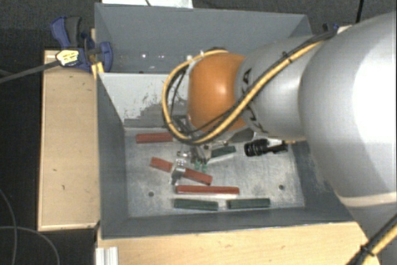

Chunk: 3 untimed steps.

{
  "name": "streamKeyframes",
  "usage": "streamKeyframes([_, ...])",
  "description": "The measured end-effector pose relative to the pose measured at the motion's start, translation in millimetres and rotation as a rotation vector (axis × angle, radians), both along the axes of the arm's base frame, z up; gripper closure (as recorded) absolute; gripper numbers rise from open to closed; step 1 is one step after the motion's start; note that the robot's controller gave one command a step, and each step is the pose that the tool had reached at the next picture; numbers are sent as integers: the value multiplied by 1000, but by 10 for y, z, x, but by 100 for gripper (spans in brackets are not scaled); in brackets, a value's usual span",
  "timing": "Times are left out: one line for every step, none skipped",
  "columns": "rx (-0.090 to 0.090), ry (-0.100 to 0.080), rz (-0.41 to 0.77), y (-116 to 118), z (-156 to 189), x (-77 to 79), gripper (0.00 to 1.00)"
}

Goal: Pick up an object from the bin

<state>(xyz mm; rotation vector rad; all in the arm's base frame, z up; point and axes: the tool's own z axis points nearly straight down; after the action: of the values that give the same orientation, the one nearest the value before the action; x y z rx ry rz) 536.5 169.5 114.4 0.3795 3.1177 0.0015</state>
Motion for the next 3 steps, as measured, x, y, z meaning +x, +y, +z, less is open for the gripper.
streamKeyframes([1, -1, -79, 95, -397, -67, 0])
streamKeyframes([14, -31, -93, 139, -478, 37, 100])
streamKeyframes([14, -31, -94, 137, -474, 35, 100])
